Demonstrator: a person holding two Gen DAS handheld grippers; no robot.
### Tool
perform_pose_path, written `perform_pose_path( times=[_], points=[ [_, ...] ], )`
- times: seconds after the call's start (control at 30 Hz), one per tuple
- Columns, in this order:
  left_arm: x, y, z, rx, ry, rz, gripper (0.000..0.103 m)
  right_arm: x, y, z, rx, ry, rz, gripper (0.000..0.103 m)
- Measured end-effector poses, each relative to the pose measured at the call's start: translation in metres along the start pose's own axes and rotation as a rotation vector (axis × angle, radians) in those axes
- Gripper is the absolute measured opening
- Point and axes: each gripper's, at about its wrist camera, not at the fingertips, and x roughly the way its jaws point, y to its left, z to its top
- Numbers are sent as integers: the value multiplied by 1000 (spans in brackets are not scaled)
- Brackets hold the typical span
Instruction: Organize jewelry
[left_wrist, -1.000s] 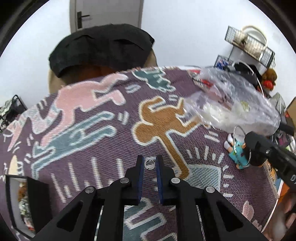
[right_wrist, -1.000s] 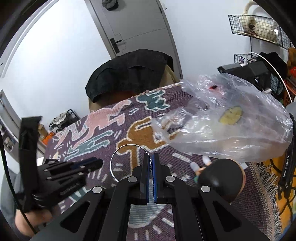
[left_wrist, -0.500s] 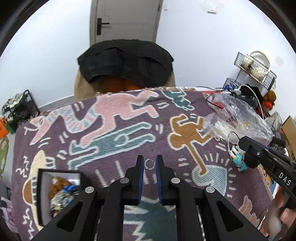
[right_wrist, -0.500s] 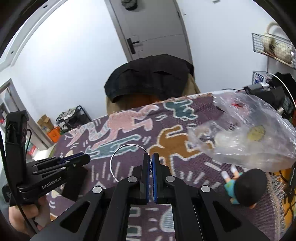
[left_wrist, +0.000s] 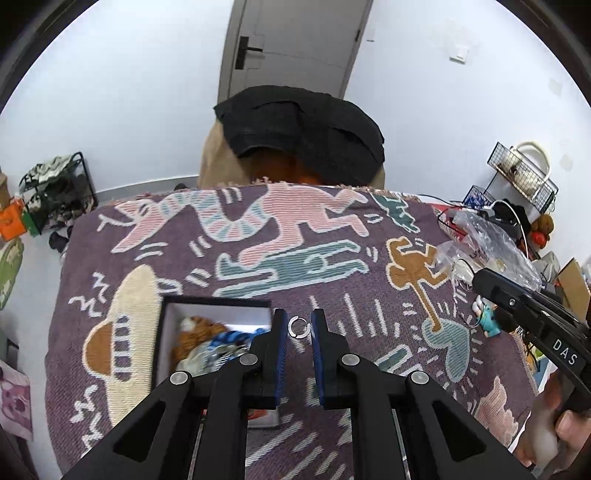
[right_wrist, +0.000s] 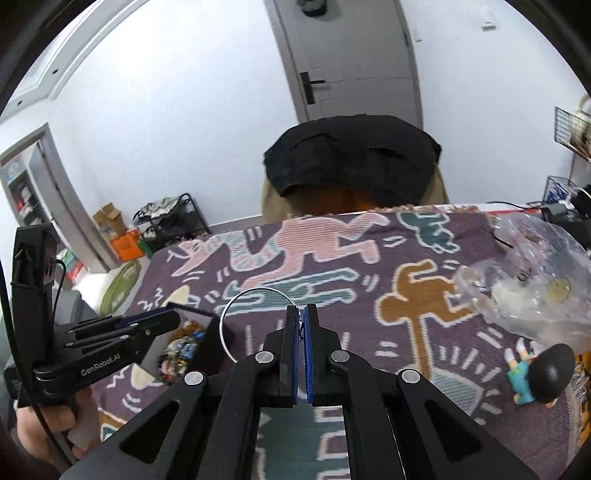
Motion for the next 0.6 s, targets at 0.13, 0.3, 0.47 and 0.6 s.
perform_pose_path(
  times=[0.13,0.3,0.47,0.6],
  points=[
    [-8,18,-5,-18,-11,-5,13,5,25,0,-31,9,10,4],
    [-11,48,-12,-83,-1,-13,14,15,50,-2,-69,24,19,4],
    [-14,73,-22,-130,24,-25,60,28,73,-2,-94,43,37,4],
    [-30,90,-29,-147,-27,-1,71,40,94,-3,-117,60,55,4]
  ],
)
